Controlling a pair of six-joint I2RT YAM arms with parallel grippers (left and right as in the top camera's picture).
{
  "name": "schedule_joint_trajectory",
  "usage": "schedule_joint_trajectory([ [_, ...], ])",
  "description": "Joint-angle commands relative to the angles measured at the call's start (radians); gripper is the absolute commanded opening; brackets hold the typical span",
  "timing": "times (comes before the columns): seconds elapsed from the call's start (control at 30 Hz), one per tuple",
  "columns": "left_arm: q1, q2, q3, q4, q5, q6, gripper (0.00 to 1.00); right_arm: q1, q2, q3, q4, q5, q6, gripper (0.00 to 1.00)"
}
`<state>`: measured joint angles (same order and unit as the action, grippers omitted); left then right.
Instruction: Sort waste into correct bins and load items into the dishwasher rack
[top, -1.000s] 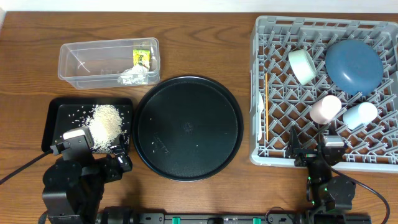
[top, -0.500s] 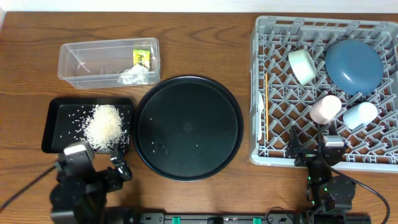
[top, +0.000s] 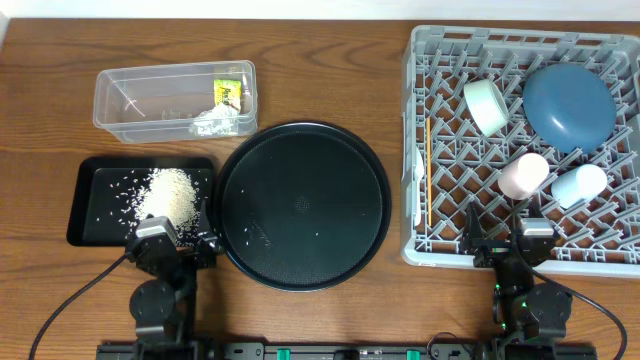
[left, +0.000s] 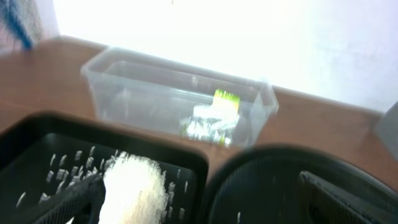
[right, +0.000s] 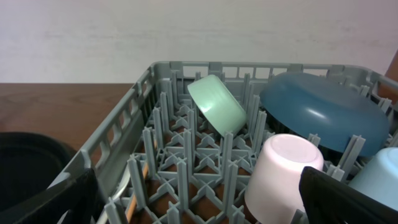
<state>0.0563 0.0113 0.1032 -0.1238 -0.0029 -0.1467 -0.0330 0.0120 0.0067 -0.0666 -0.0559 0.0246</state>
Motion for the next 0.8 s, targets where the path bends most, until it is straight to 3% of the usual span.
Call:
schedule_joint_trajectory([
  [0.0,0.004,-0.010,-0.105,0.152,0.007,0.044,0.98,0.014,-0.006,-0.001,-0.004,-0.003,-0.011,0.99],
  [0.17,0.004,-0.008,-0.098,0.053,0.019,0.060,0.98,0.014,-0.006,-0.001,-0.004,-0.003,-0.011,0.99],
  [0.77,0.004,-0.005,-0.098,0.053,0.020,0.060,0.98,0.014,-0.006,-0.001,-0.004,-0.003,-0.011,0.99],
])
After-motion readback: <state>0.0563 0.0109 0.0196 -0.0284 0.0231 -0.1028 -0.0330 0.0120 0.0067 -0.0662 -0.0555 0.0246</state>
